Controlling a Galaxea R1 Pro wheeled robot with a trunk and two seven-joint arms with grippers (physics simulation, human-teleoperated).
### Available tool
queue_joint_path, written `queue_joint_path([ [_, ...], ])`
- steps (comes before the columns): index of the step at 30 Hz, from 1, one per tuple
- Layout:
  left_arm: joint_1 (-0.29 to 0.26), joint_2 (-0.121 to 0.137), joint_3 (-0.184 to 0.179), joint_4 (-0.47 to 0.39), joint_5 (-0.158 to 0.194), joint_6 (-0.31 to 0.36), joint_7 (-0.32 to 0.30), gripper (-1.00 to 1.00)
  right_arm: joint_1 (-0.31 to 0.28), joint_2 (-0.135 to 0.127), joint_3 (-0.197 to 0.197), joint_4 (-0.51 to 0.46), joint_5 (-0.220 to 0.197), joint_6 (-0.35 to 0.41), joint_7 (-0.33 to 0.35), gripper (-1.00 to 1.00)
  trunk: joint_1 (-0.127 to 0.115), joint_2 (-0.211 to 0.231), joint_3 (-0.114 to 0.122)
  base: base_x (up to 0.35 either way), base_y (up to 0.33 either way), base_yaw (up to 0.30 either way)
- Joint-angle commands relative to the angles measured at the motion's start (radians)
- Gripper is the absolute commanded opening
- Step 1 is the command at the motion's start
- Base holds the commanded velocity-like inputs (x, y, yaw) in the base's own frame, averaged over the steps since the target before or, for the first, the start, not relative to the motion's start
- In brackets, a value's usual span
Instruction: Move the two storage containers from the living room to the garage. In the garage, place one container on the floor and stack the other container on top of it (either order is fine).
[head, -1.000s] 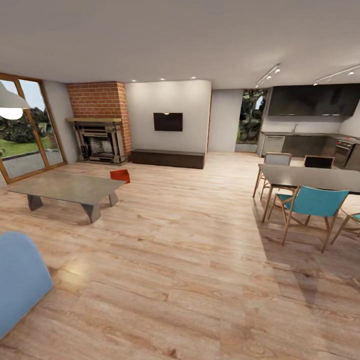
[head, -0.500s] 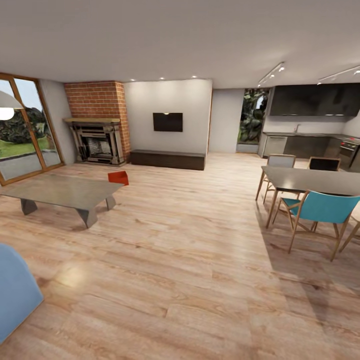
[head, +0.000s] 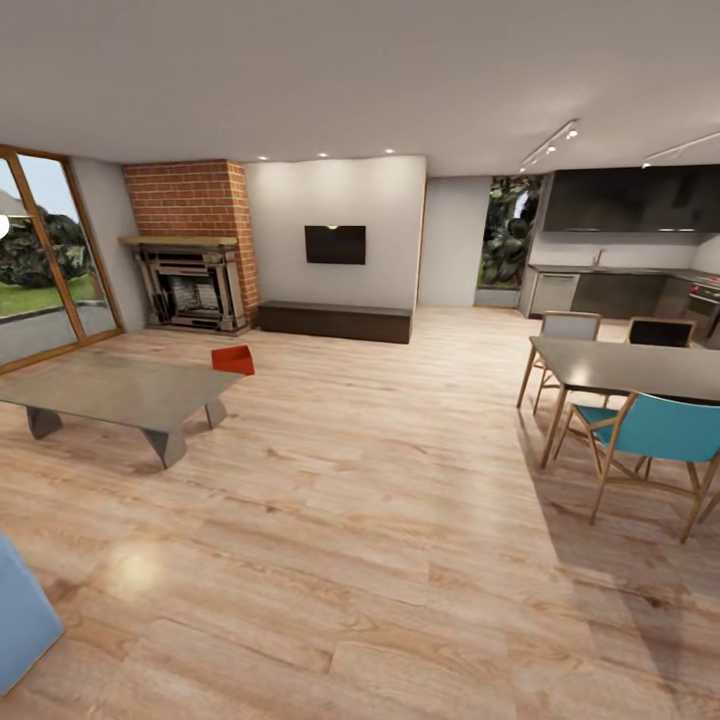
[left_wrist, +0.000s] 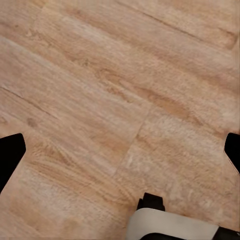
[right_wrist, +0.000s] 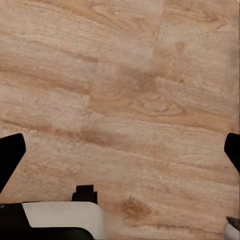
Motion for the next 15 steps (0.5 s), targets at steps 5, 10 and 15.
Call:
queue_joint_path([
  [5,-0.002,0.000,0.006,0.004,0.003,-0.007,-0.003,1.00,-0.002,-0.039,0.005,0.005,-0.015,-0.008,0.058,1.00,0.001,-0.002,-0.002,0.320,0.000,0.000],
  [10,-0.002,-0.002,0.006,0.004,0.003,-0.007,-0.003,1.00,-0.002,-0.039,0.006,0.005,-0.022,-0.008,0.081,1.00,0.001,-0.002,-0.002,0.320,0.000,0.000],
  [15,-0.002,-0.004,0.005,0.004,0.003,-0.007,-0.003,1.00,-0.002,-0.035,0.006,0.005,-0.022,-0.008,0.078,1.00,0.001,-0.002,-0.002,0.320,0.000,0.000],
])
